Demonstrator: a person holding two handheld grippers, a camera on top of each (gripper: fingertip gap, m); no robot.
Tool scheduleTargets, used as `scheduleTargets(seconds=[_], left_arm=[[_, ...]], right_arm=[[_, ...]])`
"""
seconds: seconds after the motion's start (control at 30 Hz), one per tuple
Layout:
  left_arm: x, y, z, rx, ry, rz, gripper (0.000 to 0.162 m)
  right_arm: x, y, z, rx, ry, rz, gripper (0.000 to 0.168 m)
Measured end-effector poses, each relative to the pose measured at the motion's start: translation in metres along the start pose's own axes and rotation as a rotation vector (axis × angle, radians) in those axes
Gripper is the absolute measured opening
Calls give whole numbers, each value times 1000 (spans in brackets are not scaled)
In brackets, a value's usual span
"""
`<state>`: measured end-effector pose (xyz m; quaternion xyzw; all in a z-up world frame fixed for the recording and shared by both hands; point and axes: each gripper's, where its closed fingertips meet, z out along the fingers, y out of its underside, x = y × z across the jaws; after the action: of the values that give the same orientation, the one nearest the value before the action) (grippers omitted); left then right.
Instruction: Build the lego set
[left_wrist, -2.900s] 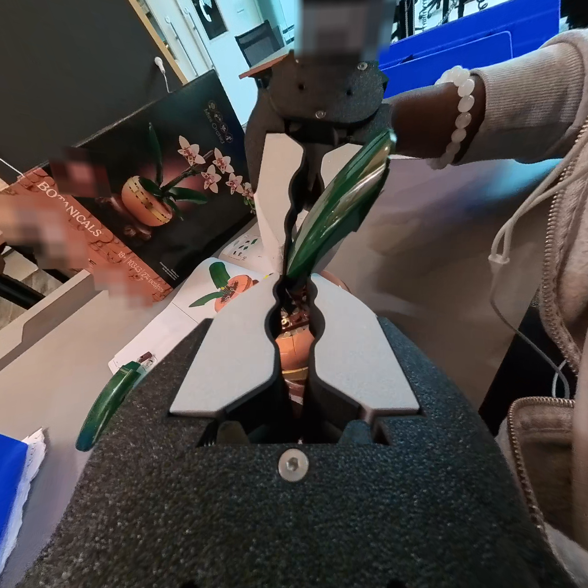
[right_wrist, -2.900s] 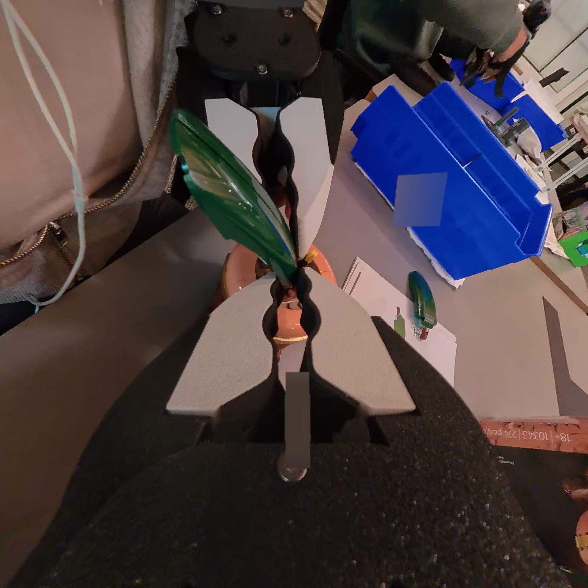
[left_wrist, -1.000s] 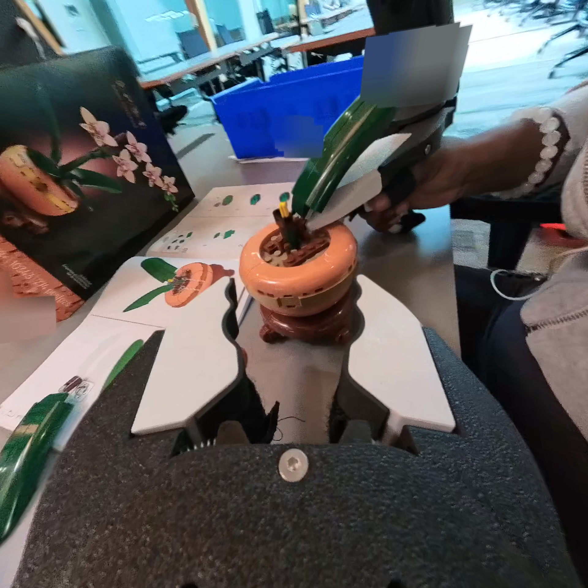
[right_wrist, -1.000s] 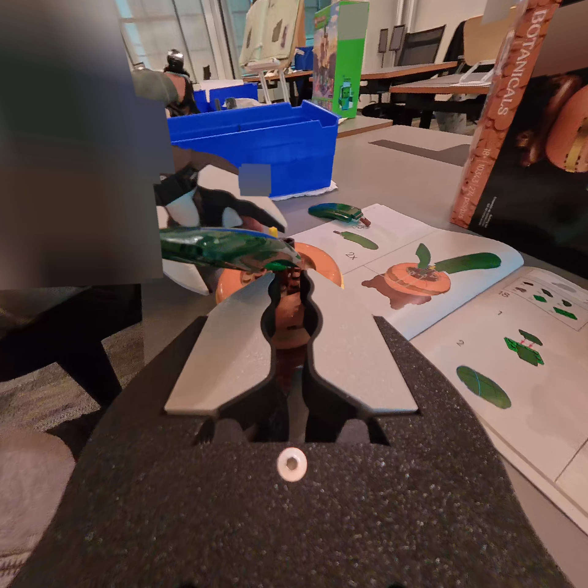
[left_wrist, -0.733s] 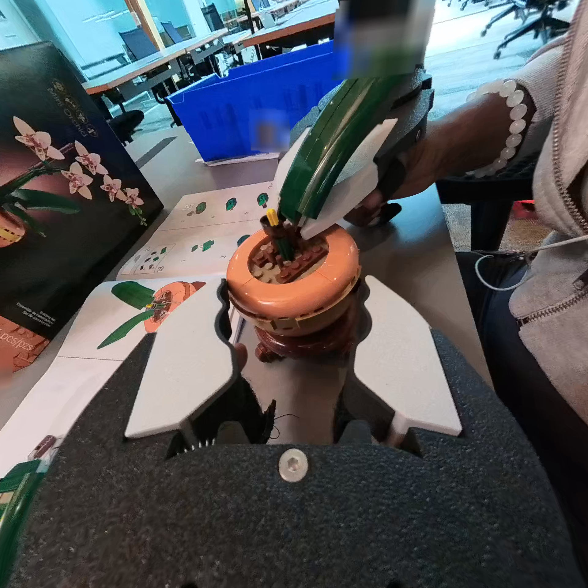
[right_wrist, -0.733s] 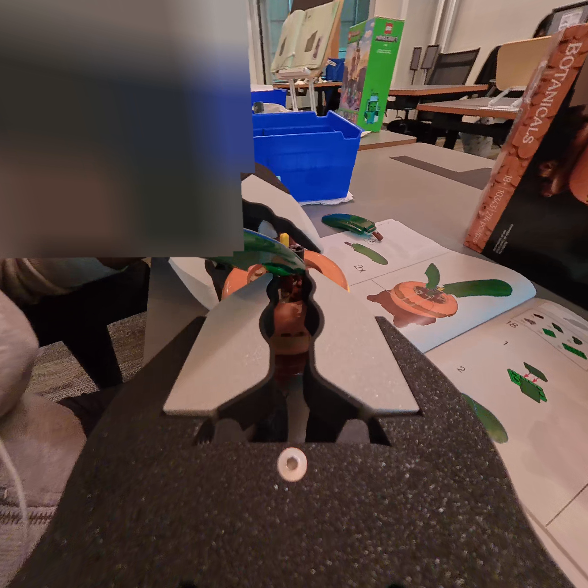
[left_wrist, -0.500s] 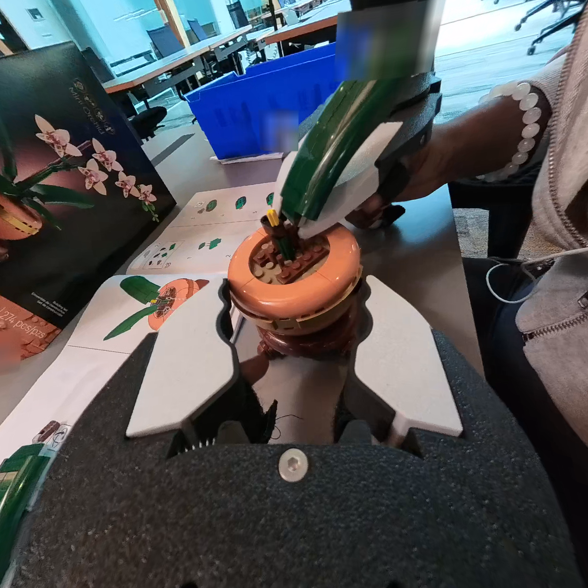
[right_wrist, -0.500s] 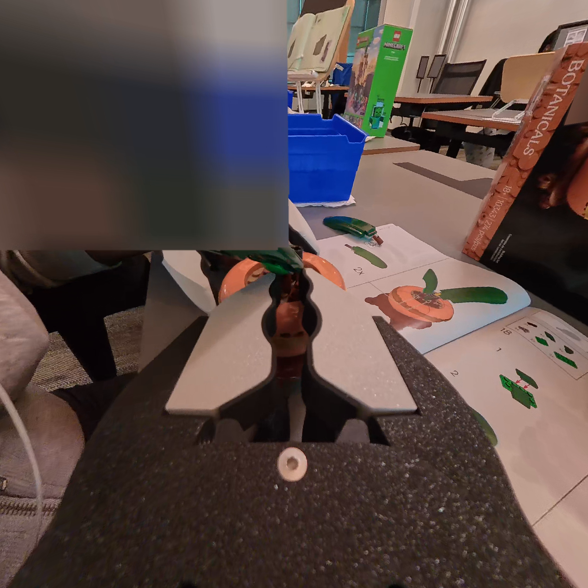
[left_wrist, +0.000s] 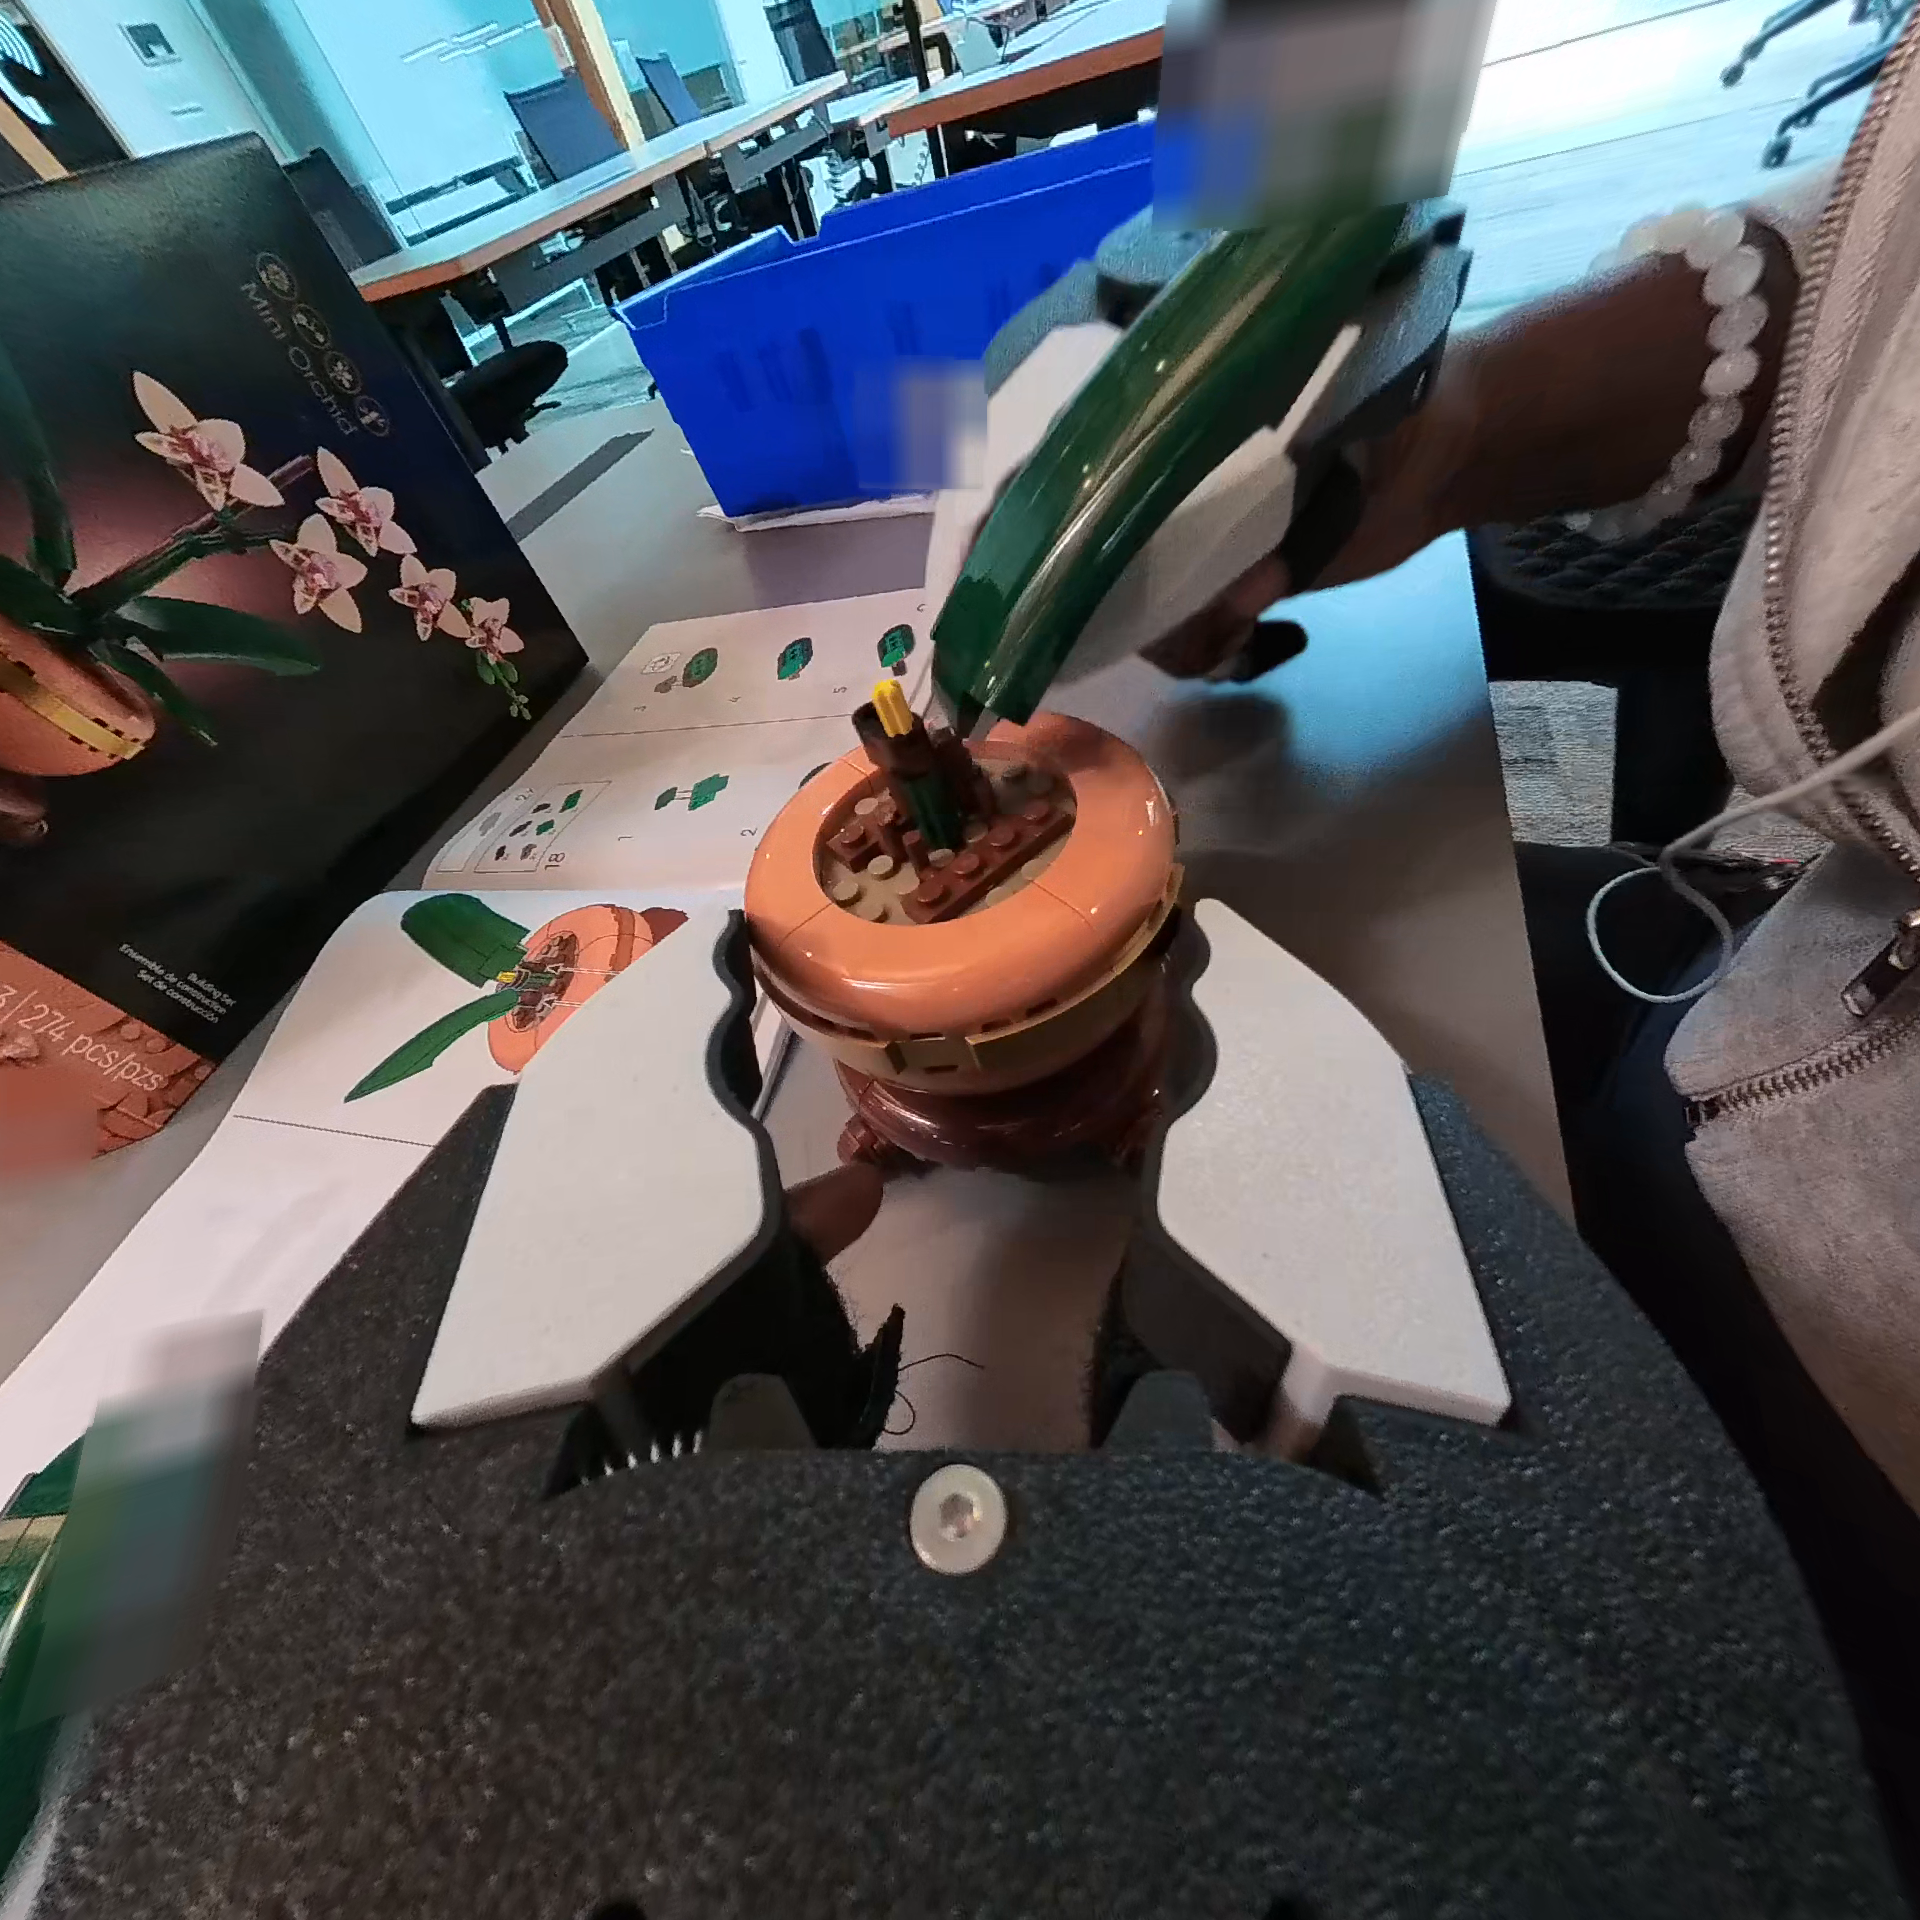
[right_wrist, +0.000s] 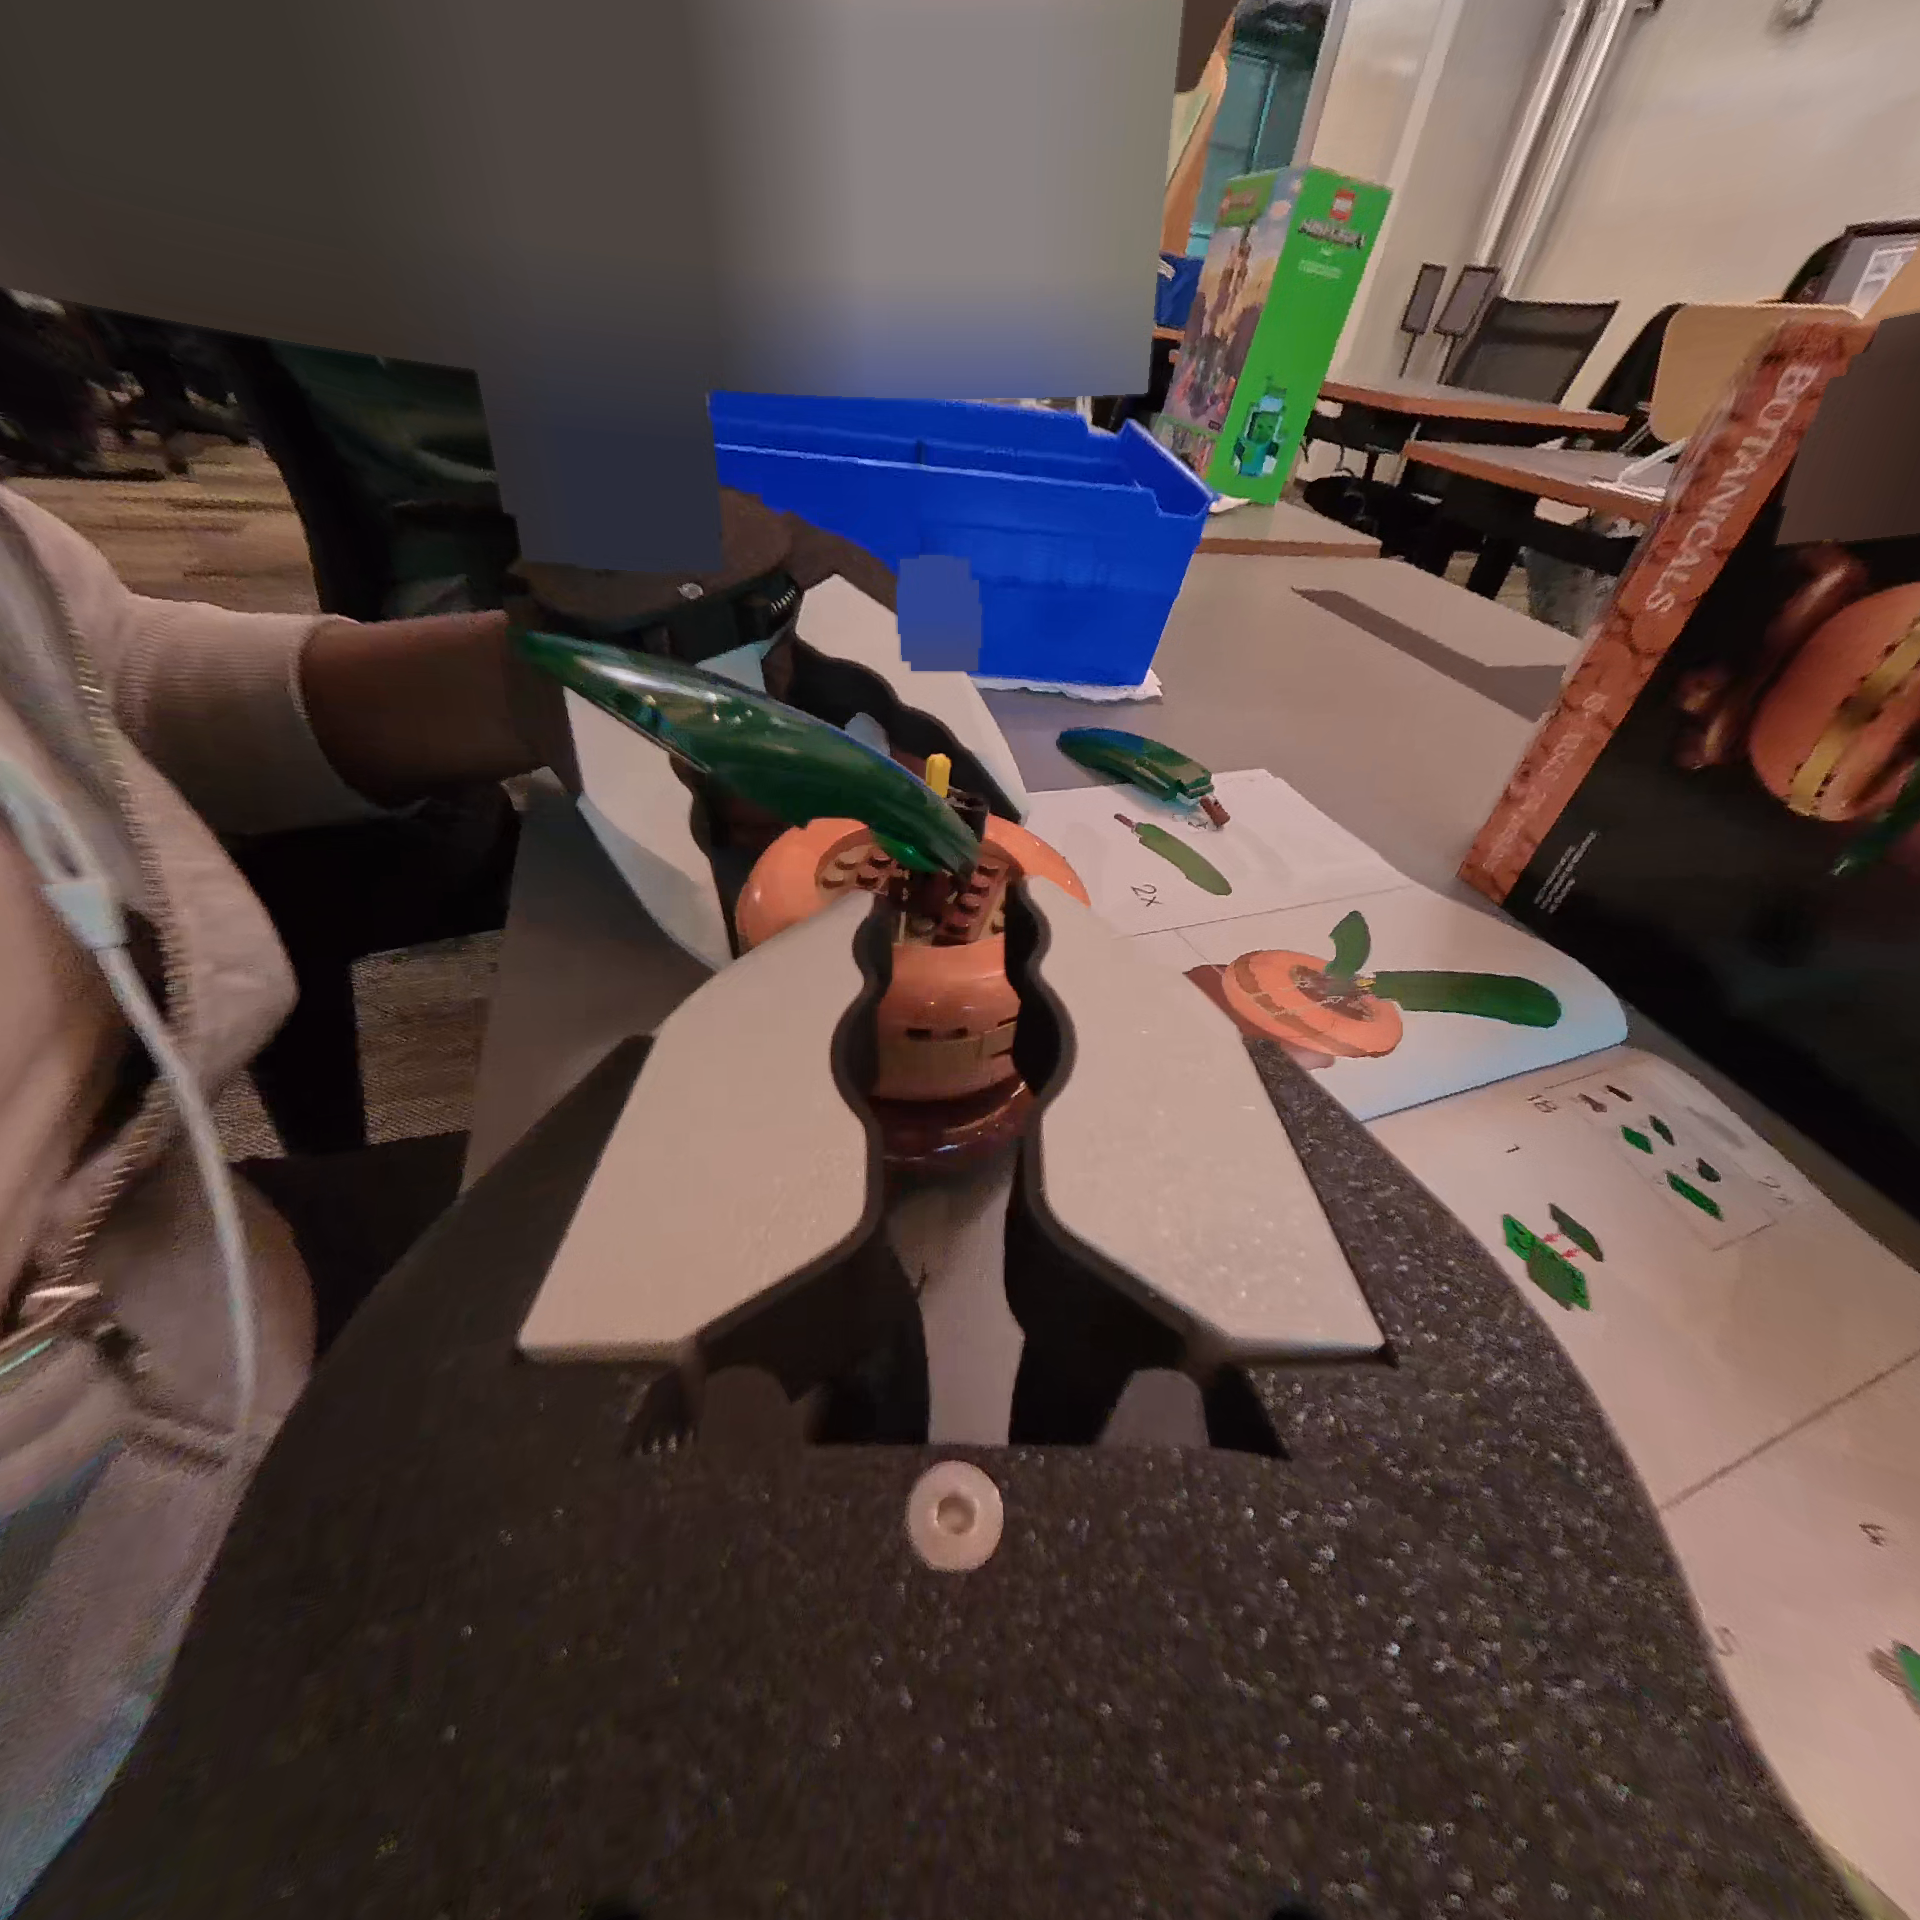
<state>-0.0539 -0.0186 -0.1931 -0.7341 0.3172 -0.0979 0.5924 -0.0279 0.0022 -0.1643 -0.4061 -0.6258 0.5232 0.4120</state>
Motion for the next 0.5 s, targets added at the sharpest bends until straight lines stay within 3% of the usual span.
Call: scheduleTargets(seconds=[0.17, 0.3, 0.4, 0.5], left_arm=[[-8, 2, -2, -39, -168, -57, 84], [-7, -1, -2, -80, -390, -58, 68], [-2, -4, 1, -83, -363, -73, 72], [-16, -6, -11, -66, -314, -87, 74]], right_arm=[[-6, -43, -33, 35, -41, 196, 52], [-9, -54, -26, -142, 100, 339, 75], [-5, -41, -9, -300, 224, 274, 79], [-7, -32, 5, -409, 233, 183, 63]])
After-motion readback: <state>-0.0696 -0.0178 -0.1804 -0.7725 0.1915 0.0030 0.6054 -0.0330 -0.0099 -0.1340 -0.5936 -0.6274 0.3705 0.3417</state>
